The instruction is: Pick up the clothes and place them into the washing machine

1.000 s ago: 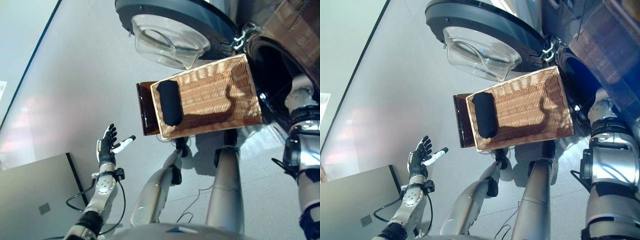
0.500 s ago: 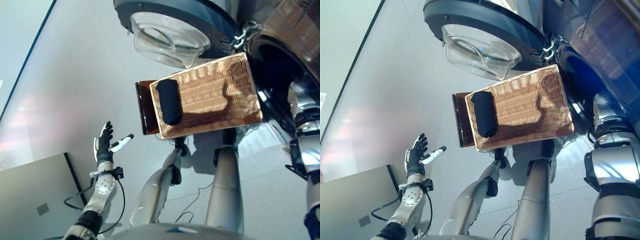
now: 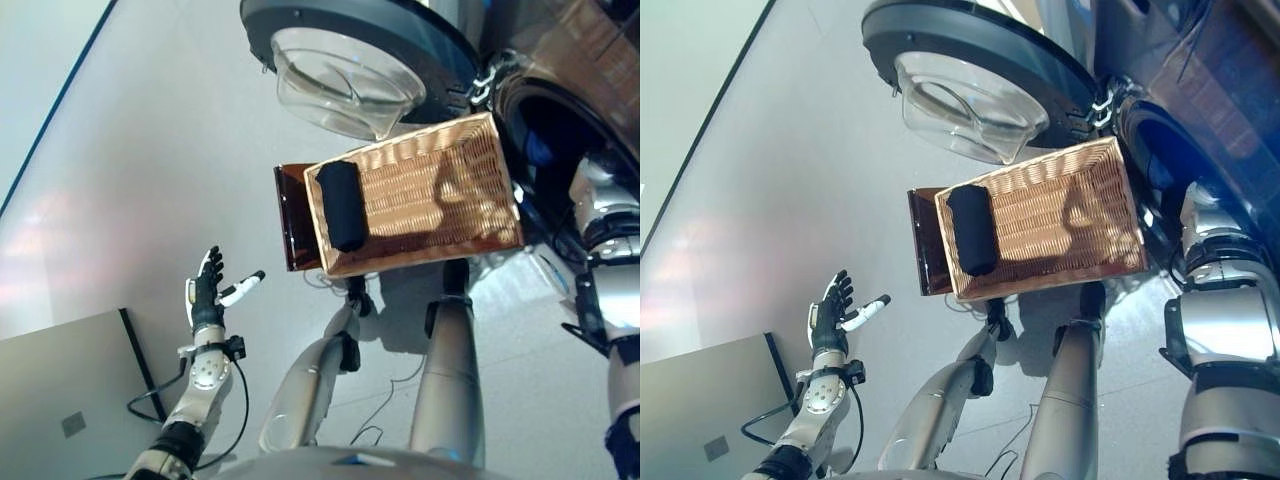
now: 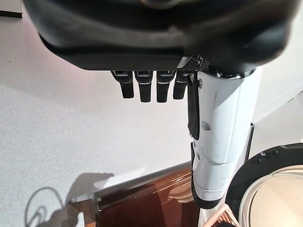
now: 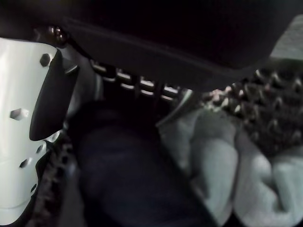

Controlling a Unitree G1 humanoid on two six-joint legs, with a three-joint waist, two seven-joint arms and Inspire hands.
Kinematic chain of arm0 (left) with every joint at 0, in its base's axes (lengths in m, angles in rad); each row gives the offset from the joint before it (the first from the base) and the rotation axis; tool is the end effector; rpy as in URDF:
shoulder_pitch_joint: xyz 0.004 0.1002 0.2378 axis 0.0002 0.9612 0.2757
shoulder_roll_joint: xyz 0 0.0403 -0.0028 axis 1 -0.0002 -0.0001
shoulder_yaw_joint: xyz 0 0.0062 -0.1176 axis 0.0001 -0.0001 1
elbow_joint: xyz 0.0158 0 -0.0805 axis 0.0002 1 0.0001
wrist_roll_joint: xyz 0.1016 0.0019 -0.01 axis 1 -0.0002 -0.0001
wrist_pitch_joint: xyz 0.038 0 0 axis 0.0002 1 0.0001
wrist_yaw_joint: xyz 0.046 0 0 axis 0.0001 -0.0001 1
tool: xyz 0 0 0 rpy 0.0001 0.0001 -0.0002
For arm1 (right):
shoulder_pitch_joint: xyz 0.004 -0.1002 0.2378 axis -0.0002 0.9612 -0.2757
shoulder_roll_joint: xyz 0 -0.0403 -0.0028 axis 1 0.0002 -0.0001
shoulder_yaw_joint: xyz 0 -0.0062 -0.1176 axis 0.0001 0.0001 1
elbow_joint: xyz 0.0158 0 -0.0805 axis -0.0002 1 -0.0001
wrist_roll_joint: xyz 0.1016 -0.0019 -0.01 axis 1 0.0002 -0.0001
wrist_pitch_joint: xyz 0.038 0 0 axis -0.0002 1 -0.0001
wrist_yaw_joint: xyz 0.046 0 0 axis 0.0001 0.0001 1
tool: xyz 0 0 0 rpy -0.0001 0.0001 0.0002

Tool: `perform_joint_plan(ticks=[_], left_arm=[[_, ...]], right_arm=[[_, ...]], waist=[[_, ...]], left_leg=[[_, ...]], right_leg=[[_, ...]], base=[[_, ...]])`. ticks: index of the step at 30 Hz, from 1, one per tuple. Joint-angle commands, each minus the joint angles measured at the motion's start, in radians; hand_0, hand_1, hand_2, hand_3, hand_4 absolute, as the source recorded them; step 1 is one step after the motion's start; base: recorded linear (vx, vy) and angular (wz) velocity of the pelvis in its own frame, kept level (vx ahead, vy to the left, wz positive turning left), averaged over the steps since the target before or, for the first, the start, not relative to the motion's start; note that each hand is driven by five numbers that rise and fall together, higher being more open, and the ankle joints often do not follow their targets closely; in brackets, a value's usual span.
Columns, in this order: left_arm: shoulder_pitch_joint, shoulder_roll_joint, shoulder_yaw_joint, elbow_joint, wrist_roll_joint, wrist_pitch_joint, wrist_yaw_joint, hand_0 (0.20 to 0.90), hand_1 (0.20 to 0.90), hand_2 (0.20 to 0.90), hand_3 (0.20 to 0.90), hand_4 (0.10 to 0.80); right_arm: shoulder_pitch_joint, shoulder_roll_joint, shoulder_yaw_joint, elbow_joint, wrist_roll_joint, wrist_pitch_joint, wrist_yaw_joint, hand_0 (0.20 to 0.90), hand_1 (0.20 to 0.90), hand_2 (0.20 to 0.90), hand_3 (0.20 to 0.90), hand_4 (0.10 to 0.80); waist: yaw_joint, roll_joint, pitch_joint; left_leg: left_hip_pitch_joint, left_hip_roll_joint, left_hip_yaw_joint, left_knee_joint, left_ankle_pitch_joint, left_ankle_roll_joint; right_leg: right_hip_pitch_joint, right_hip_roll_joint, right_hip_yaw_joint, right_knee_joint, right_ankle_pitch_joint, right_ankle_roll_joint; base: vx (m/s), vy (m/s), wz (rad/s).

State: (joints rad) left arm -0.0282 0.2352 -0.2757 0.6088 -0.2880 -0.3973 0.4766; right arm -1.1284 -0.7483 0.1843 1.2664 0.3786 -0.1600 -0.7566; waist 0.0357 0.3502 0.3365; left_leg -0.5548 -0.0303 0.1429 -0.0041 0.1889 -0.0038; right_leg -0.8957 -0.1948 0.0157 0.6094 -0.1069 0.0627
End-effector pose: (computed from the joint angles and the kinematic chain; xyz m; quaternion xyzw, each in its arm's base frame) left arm 0.1773 0.1760 -0.0564 0.0341 0.1094 0.1798 0.9770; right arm 0.3491 -0.3227 0.2098 -0.1061 -0.0996 -0.5362 0.8315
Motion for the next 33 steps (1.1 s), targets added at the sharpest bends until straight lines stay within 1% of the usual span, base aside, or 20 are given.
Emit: perform_joint_plan(ticks=[1, 2, 3, 6, 8, 12, 13, 14, 16, 17, 18, 19, 20, 21, 22, 23, 25, 27, 30, 33], left_arm=[[-0.011, 0.081, 0.063, 0.063, -0.045, -0.041, 0.022, 0.9, 0.9, 0.9, 0.9, 0.8], [-0.015, 0.076, 0.059, 0.074, -0.042, -0.039, 0.019, 0.9, 0.9, 0.9, 0.9, 0.8], [-0.014, 0.078, 0.058, 0.074, -0.042, -0.039, 0.019, 0.9, 0.9, 0.9, 0.9, 0.8], [-0.022, 0.076, 0.059, 0.095, -0.043, -0.036, 0.009, 0.9, 0.9, 0.9, 0.9, 0.8], [-0.022, 0.079, 0.062, 0.09, -0.041, -0.038, 0.01, 0.9, 0.9, 0.9, 0.9, 0.8], [-0.021, 0.073, 0.055, 0.097, -0.038, -0.03, -0.007, 0.9, 0.9, 0.9, 0.9, 0.8], [-0.021, 0.074, 0.055, 0.097, -0.038, -0.03, -0.008, 0.9, 0.9, 0.9, 0.9, 0.8], [-0.022, 0.071, 0.057, 0.103, -0.04, -0.027, -0.012, 0.9, 0.9, 0.9, 0.9, 0.8], [-0.028, 0.059, 0.08, 0.164, -0.047, -0.01, -0.014, 0.9, 0.9, 0.9, 0.9, 0.8], [-0.027, 0.06, 0.08, 0.165, -0.048, -0.011, -0.015, 0.9, 0.9, 0.9, 0.9, 0.8], [-0.026, 0.061, 0.079, 0.165, -0.048, -0.011, -0.015, 0.9, 0.9, 0.9, 0.9, 0.8], [-0.02, 0.049, 0.082, 0.16, -0.044, -0.005, -0.021, 0.9, 0.9, 0.9, 0.9, 0.8], [-0.013, 0.046, 0.084, 0.167, -0.044, -0.005, -0.024, 0.9, 0.9, 0.9, 0.9, 0.8], [-0.014, 0.035, 0.084, 0.188, -0.041, 0.0, -0.032, 0.9, 0.9, 0.9, 0.9, 0.8], [-0.013, 0.036, 0.084, 0.188, -0.041, 0.0, -0.032, 0.9, 0.9, 0.9, 0.9, 0.8], [-0.01, 0.03, 0.081, 0.191, -0.035, 0.003, -0.035, 0.9, 0.9, 0.9, 0.9, 0.8], [-0.006, 0.023, 0.089, 0.205, -0.034, 0.006, -0.038, 0.9, 0.9, 0.9, 0.9, 0.8], [-0.003, 0.02, 0.097, 0.223, -0.024, 0.014, -0.042, 0.9, 0.9, 0.9, 0.9, 0.8], [0.006, 0.018, 0.118, 0.258, -0.014, 0.021, -0.042, 0.9, 0.9, 0.9, 0.9, 0.8], [0.0, 0.011, 0.133, 0.326, -0.013, 0.025, -0.052, 0.9, 0.9, 0.9, 0.9, 0.8]], right_arm=[[-0.057, -0.006, 0.019, -0.079, 0.023, -0.112, -0.018, 0.9, 0.9, 0.9, 0.9, 0.8], [-0.024, 0.042, -0.007, -0.094, 0.037, -0.121, -0.012, 0.9, 0.9, 0.9, 0.9, 0.8], [-0.019, 0.043, -0.011, -0.098, 0.035, -0.12, -0.014, 0.9, 0.9, 0.9, 0.9, 0.8], [0.027, 0.114, -0.044, -0.105, 0.058, -0.133, 0.002, 0.9, 0.9, 0.9, 0.9, 0.8], [0.038, 0.124, -0.053, -0.104, 0.071, -0.139, 0.004, 0.9, 0.9, 0.9, 0.9, 0.8], [0.106, 0.175, -0.1, -0.106, 0.179, -0.172, 0.059, 0.9, 0.9, 0.9, 0.9, 0.8], [0.106, 0.175, -0.1, -0.106, 0.179, -0.172, 0.059, 0.9, 0.9, 0.9, 0.9, 0.8], [0.131, 0.199, -0.106, -0.112, 0.195, -0.178, 0.068, 0.9, 0.9, 0.9, 0.9, 0.8], [0.271, 0.323, -0.111, -0.213, 0.208, -0.195, 0.1, 0.9, 0.9, 0.9, 0.9, 0.8], [0.276, 0.326, -0.112, -0.219, 0.205, -0.193, 0.097, 0.9, 0.9, 0.9, 0.9, 0.8], [0.277, 0.326, -0.113, -0.219, 0.205, -0.193, 0.097, 0.9, 0.9, 0.9, 0.9, 0.8], [0.351, 0.374, -0.105, -0.251, 0.204, -0.195, 0.121, 0.9, 0.9, 0.9, 0.9, 0.8], [0.385, 0.404, -0.106, -0.279, 0.204, -0.197, 0.126, 0.9, 0.9, 0.9, 0.9, 0.8], [0.443, 0.44, -0.105, -0.294, 0.211, -0.197, 0.143, 0.9, 0.9, 0.9, 0.9, 0.8], [0.446, 0.441, -0.106, -0.296, 0.21, -0.197, 0.142, 0.9, 0.9, 0.9, 0.9, 0.8], [0.48, 0.458, -0.108, -0.302, 0.22, -0.203, 0.151, 0.9, 0.9, 0.9, 0.9, 0.8], [0.538, 0.487, -0.107, -0.314, 0.224, -0.201, 0.168, 0.9, 0.9, 0.9, 0.9, 0.8], [0.584, 0.506, -0.099, -0.304, 0.217, -0.192, 0.187, 0.9, 0.9, 0.9, 0.9, 0.8], [0.671, 0.538, -0.093, -0.342, 0.217, -0.193, 0.214, 0.9, 0.9, 0.9, 0.9, 0.8], [0.764, 0.558, -0.09, -0.375, 0.215, -0.185, 0.257, 0.9, 0.9, 0.9, 0.9, 0.8]], waist=[[0.032, -0.038, -0.092], [0.033, -0.038, -0.097], [0.033, -0.039, -0.096], [0.035, -0.045, -0.1], [0.038, -0.045, -0.099], [0.039, -0.055, -0.098], [0.039, -0.055, -0.098], [0.037, -0.062, -0.101], [0.027, -0.098, -0.117], [0.027, -0.098, -0.118], [0.026, -0.099, -0.117], [0.022, -0.117, -0.127], [0.021, -0.124, -0.132], [0.019, -0.139, -0.146], [0.018, -0.139, -0.145], [0.015, -0.148, -0.15], [0.009, -0.166, -0.165], [0.007, -0.185, -0.173], [-0.002, -0.21, -0.177], [-0.021, -0.243, -0.211]], left_leg=[[0.012, 0.035, -0.033, 0.084, -0.102, -0.071], [0.026, 0.031, -0.034, 0.079, -0.105, -0.068], [0.029, 0.031, -0.034, 0.078, -0.105, -0.068], [0.061, 0.021, -0.038, 0.062, -0.104, -0.064], [0.067, 0.02, -0.038, 0.056, -0.102, -0.062], [0.082, 0.019, -0.044, 0.056, -0.103, -0.059], [0.082, 0.019, -0.044, 0.056, -0.103, -0.059], [0.089, 0.019, -0.047, 0.06, -0.106, -0.058], [0.121, 0.015, -0.05, 0.067, -0.123, -0.052], [0.121, 0.016, -0.049, 0.066, -0.119, -0.052], [0.124, 0.015, -0.05, 0.066, -0.123, -0.052], [0.147, 0.014, -0.049, 0.06, -0.129, -0.051], [0.16, 0.015, -0.05, 0.052, -0.125, -0.05], [0.181, 0.015, -0.05, 0.038, -0.127, -0.051], [0.185, 0.015, -0.051, 0.037, -0.127, -0.051], [0.206, 0.013, -0.051, 0.029, -0.133, -0.051], [0.226, 0.015, -0.053, 0.024, -0.135, -0.051], [0.252, 0.015, -0.057, 0.03, -0.146, -0.048], [0.289, 0.014, -0.05, 0.036, -0.166, -0.042], [0.341, 0.024, -0.043, 0.023, -0.173, -0.047]], right_leg=[[0.137, 0.029, -0.014, -0.206, 0.073, 0.025], [0.159, 0.025, -0.015, -0.226, 0.078, 0.028], [0.164, 0.026, -0.016, -0.229, 0.079, 0.029], [0.201, 0.016, -0.019, -0.257, 0.094, 0.034], [0.208, 0.014, -0.022, -0.263, 0.097, 0.036], [0.237, 0.006, -0.03, -0.265, 0.094, 0.039], [0.237, 0.006, -0.03, -0.265, 0.094, 0.039], [0.249, 0.006, -0.034, -0.266, 0.092, 0.039], [0.303, 0.005, -0.044, -0.291, 0.1, 0.042], [0.306, 0.007, -0.045, -0.299, 0.109, 0.042], [0.308, 0.005, -0.045, -0.294, 0.101, 0.042], [0.343, 0.001, -0.051, -0.322, 0.11, 0.048], [0.365, 0.001, -0.055, -0.349, 0.123, 0.051], [0.393, -0.003, -0.061, -0.376, 0.135, 0.058], [0.398, -0.003, -0.063, -0.38, 0.136, 0.058], [0.426, -0.009, -0.069, -0.392, 0.132, 0.063], [0.462, -0.01, -0.076, -0.423, 0.147, 0.067], [0.498, -0.007, -0.077, -0.435, 0.15, 0.069], [0.544, -0.009, -0.076, -0.462, 0.157, 0.077], [0.607, -0.014, -0.082, -0.499, 0.164, 0.085]], base=[[0.055, 0.061, -0.09], [0.055, 0.062, -0.09], [0.049, 0.065, -0.08], [0.029, 0.06, 0.0], [0.008, 0.039, -0.05], [0.005, 0.006, -0.03], [0.032, -0.008, 0.08], [0.072, -0.004, 0.13], [0.115, -0.008, 0.12], [0.059, -0.005, 0.04], [0.055, 0.009, -0.05], [0.081, 0.012, -0.07], [0.112, 0.011, -0.07], [0.06, 0.004, -0.06], [0.088, 0.004, -0.07], [0.064, -0.008, -0.06], [0.098, -0.009, 0.02], [0.108, -0.006, 0.06], [0.086, 0.007, -0.12], [0.084, 0.014, -0.01]])
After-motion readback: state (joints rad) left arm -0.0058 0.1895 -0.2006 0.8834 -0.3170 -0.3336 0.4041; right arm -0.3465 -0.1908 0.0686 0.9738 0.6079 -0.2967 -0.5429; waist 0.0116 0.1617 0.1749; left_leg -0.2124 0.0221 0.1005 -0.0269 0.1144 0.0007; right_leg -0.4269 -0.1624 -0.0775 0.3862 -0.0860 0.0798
